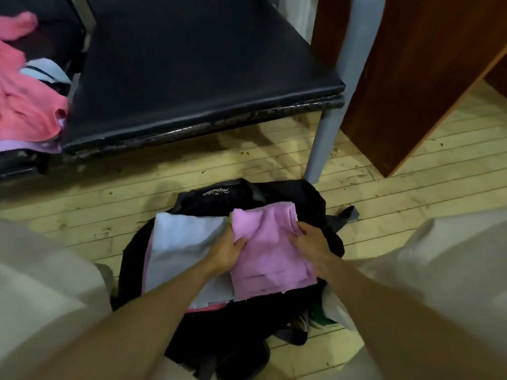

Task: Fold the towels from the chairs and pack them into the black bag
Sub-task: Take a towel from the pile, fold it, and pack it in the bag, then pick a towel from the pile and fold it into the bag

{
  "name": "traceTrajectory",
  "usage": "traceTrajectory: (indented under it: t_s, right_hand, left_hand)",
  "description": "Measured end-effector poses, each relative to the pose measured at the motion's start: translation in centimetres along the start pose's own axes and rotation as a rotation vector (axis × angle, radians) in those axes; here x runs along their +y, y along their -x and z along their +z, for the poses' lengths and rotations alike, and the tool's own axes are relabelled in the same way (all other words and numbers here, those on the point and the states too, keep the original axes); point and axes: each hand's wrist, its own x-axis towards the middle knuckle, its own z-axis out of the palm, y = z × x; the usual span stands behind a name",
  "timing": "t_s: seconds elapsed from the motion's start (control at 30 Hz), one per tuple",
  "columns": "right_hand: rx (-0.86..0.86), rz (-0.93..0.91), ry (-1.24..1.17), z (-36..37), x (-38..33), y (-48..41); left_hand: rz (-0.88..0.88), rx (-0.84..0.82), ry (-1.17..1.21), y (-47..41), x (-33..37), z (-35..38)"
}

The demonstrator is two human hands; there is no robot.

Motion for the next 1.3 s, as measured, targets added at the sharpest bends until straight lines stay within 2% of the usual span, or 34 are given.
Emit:
traceTrajectory:
  t_s: [0.13,0.3,0.47,0.57,0.73,0.87,0.97,1.13,1.3]
  right_hand:
    - [0.113,0.029,0.037,0.3,0.3,-1.2]
    - [0.095,0.023,0.155,0.7,0.0,-1.6]
    - [0.080,0.088,0.252,0.7,-1.0,-1.2]
    - [0.113,0.011,0.425,0.8,-1.8,-0.1]
    - [0.076,-0.092,0.574,1.5,-6.8,3.4]
    - [-0.028,-0.279,0.487,3.8,-12.9,5.0]
    - [-0.112,-0.411,0.348,6.8,-18.1,5.8]
    - [-0.202,-0.608,0.186,12.4,-26.1,6.5]
    - [-0.307,-0.696,0.112,18.2,-32.4,6.1]
  left_hand:
    - [0.012,0.077,0.010,-1.3,-0.5,0.7]
    - [-0.039,0.136,0.024,-1.9,-1.4,1.2]
    - [-0.098,-0.043,0.087,-1.5,-0.5,-0.6]
    - [-0.155,-0.145,0.048,-0.6,0.1,-2.6]
    - [-0.199,-0.135,0.160,2.3,4.1,-8.1]
    - [-0.152,-0.025,0.191,3.6,6.1,-14.2]
    - [-0.117,-0.015,0.296,4.5,7.5,-19.2]
    - [0.019,0.243,0.100,6.5,7.8,-27.9]
    - [0.072,0.533,0.060,8.3,6.6,-34.9]
